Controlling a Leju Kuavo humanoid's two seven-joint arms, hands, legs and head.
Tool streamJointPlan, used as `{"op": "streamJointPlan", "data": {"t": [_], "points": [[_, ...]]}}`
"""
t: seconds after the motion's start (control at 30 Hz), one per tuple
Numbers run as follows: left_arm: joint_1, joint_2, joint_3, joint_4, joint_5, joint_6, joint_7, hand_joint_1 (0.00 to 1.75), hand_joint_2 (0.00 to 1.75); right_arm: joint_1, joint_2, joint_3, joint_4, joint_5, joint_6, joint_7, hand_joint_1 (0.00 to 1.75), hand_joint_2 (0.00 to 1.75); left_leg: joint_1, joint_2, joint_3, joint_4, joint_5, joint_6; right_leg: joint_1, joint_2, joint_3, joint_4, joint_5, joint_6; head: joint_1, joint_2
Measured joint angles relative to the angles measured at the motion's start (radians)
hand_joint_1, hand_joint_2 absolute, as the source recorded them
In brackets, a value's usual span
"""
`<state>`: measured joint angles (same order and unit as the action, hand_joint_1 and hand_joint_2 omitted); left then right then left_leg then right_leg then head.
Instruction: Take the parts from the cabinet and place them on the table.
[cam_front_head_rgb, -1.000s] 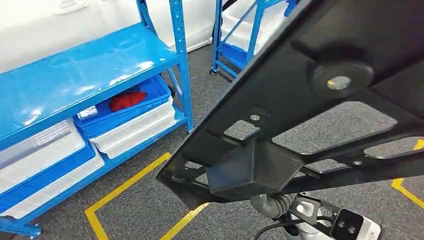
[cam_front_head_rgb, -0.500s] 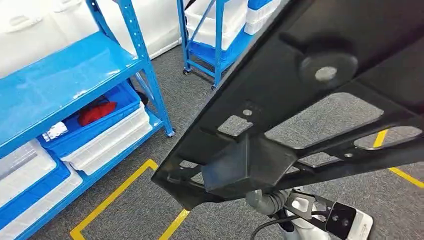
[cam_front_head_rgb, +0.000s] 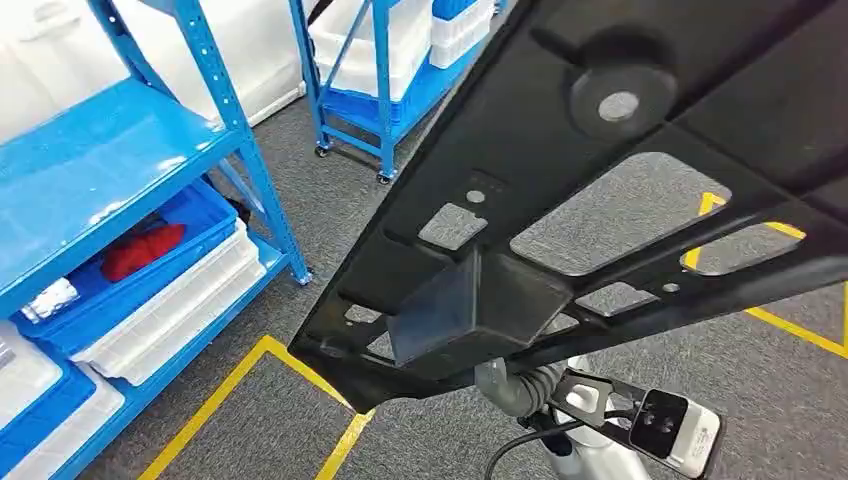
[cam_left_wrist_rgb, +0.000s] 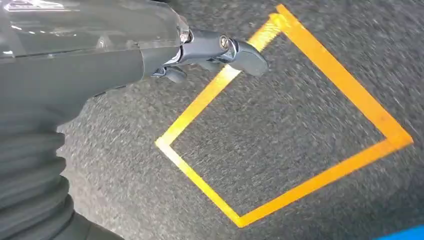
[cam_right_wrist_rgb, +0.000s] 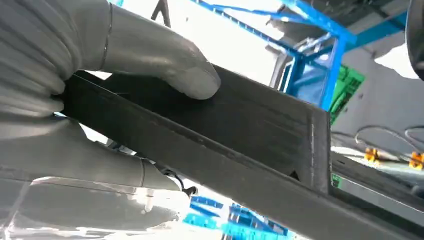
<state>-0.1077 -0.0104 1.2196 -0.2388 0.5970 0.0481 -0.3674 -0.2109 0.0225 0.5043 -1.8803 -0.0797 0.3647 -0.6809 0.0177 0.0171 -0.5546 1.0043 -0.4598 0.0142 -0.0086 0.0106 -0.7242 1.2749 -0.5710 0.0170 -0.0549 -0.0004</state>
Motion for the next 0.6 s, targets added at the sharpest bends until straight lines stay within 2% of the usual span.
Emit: {"op": "streamJointPlan", "data": {"t": [0.03,0.07,0.1,0.13,0.17,0.2,0.23,0.27,0.33,0.37,0.4,0.43,0.47,0.5,0.53,0.57,0.6], "points": [[0.000,0.003,0.000,-0.001,0.000,-0.002,0.000,0.00,1.75,0.000,0.000,0.000,0.005,0.000,-0.001,0.000,1.75,1.75,0.000,0.015,-0.001,0.000,-0.001,0.001,-0.003,-0.001,-0.030,0.060,-0.014,0.003,0.000,0.000],[-0.001,0.005,0.000,-0.001,0.000,-0.004,0.000,0.00,1.75,0.000,0.000,0.000,0.011,-0.001,-0.003,0.000,1.75,1.75,0.000,0.027,0.000,0.000,-0.002,0.000,-0.006,-0.002,-0.031,0.062,0.001,0.004,0.000,0.000],[-0.003,0.005,0.000,-0.001,0.000,-0.006,0.000,0.00,1.75,0.000,0.000,0.000,0.015,-0.001,-0.004,0.000,1.75,1.75,0.000,0.036,0.001,0.001,-0.003,-0.002,-0.007,-0.006,-0.009,0.018,0.032,0.005,0.000,0.000],[-0.005,0.005,0.000,-0.001,0.000,-0.008,0.001,0.00,1.75,-0.002,0.000,0.000,0.019,-0.001,-0.005,0.000,1.75,1.75,0.000,0.046,0.004,0.001,-0.004,-0.004,-0.007,-0.014,0.032,-0.060,0.073,0.003,0.000,0.000],[-0.005,0.005,0.000,-0.001,0.000,-0.011,0.003,0.00,1.75,-0.007,0.000,0.000,0.025,0.006,-0.007,0.000,1.75,1.75,0.000,0.053,0.007,0.001,-0.006,-0.007,-0.006,-0.034,0.083,-0.152,0.111,-0.001,0.000,0.000],[-0.006,0.005,0.000,-0.001,0.000,-0.016,0.004,0.00,1.75,-0.017,0.000,0.000,0.034,0.019,-0.011,0.001,1.75,1.75,-0.002,0.063,0.011,0.001,-0.009,-0.011,-0.002,-0.075,0.127,-0.230,0.128,-0.008,0.000,0.000],[-0.005,0.005,0.000,-0.001,0.000,-0.022,0.006,0.00,1.75,-0.028,0.000,0.000,0.044,0.031,-0.014,0.001,1.75,1.75,-0.010,0.069,0.010,0.005,-0.014,-0.019,0.012,-0.089,0.131,-0.251,0.117,-0.017,0.000,0.000],[-0.006,0.005,0.000,-0.001,0.000,-0.026,0.006,0.00,1.75,-0.034,0.000,0.000,0.053,0.039,-0.018,0.002,1.75,1.75,-0.010,0.078,0.011,0.002,-0.013,-0.023,0.011,-0.073,0.127,-0.250,0.120,-0.022,0.000,0.000],[-0.009,0.002,0.000,-0.001,0.000,-0.029,0.007,0.00,1.75,-0.035,-0.001,0.000,0.064,0.045,-0.024,0.002,1.75,1.75,-0.009,0.098,0.016,-0.002,-0.014,-0.033,0.016,-0.054,0.123,-0.251,0.121,-0.030,0.000,0.000],[-0.011,0.002,0.000,-0.001,0.000,-0.029,0.007,0.00,1.75,-0.037,-0.001,0.000,0.068,0.046,-0.024,0.002,1.75,1.75,-0.008,0.104,0.018,-0.001,-0.019,-0.040,0.010,-0.042,0.127,-0.261,0.127,-0.038,0.000,0.000],[-0.014,0.003,0.000,-0.001,0.000,-0.029,0.007,0.00,1.75,-0.039,-0.001,0.001,0.072,0.047,-0.024,0.002,1.75,1.75,-0.001,0.062,0.013,0.017,-0.034,-0.045,0.005,-0.034,0.130,-0.267,0.132,-0.043,0.000,0.000],[-0.012,0.002,0.000,-0.001,0.000,-0.030,0.007,0.00,1.75,-0.048,0.000,0.001,0.077,0.047,-0.025,0.002,1.75,1.75,0.000,0.021,-0.013,0.071,-0.071,-0.046,0.003,-0.026,0.130,-0.268,0.133,-0.049,0.000,0.000],[-0.010,0.003,0.000,-0.001,0.000,-0.032,0.007,0.00,1.75,-0.051,0.000,0.003,0.081,0.050,-0.028,0.003,1.75,1.75,0.000,0.002,-0.049,0.152,-0.113,-0.048,0.003,-0.014,0.129,-0.268,0.134,-0.052,0.000,0.000],[-0.006,0.003,0.000,-0.001,0.000,-0.037,0.007,0.00,1.75,-0.052,0.000,0.004,0.086,0.063,-0.035,0.005,1.75,1.75,0.000,-0.007,-0.090,0.238,-0.148,-0.050,0.004,-0.001,0.129,-0.267,0.134,-0.053,0.000,0.000],[-0.003,0.003,0.000,-0.001,0.000,-0.040,0.007,0.00,1.75,-0.052,-0.001,0.005,0.090,0.075,-0.044,0.005,1.75,1.75,0.000,-0.008,-0.122,0.301,-0.164,-0.052,0.004,0.012,0.129,-0.266,0.134,-0.053,0.000,0.000],[-0.002,0.002,0.000,-0.001,0.000,-0.042,0.007,0.00,1.75,-0.052,-0.002,0.005,0.094,0.084,-0.048,0.005,1.75,1.75,0.001,-0.008,-0.136,0.321,-0.156,-0.053,0.004,0.025,0.129,-0.265,0.134,-0.053,0.000,0.000],[-0.004,0.000,-0.002,-0.001,0.000,-0.043,0.008,0.00,1.75,-0.052,-0.004,0.005,0.096,0.088,-0.050,0.004,1.75,1.75,0.002,-0.009,-0.128,0.292,-0.125,-0.053,0.004,0.038,0.130,-0.263,0.133,-0.052,0.000,0.000]]}}
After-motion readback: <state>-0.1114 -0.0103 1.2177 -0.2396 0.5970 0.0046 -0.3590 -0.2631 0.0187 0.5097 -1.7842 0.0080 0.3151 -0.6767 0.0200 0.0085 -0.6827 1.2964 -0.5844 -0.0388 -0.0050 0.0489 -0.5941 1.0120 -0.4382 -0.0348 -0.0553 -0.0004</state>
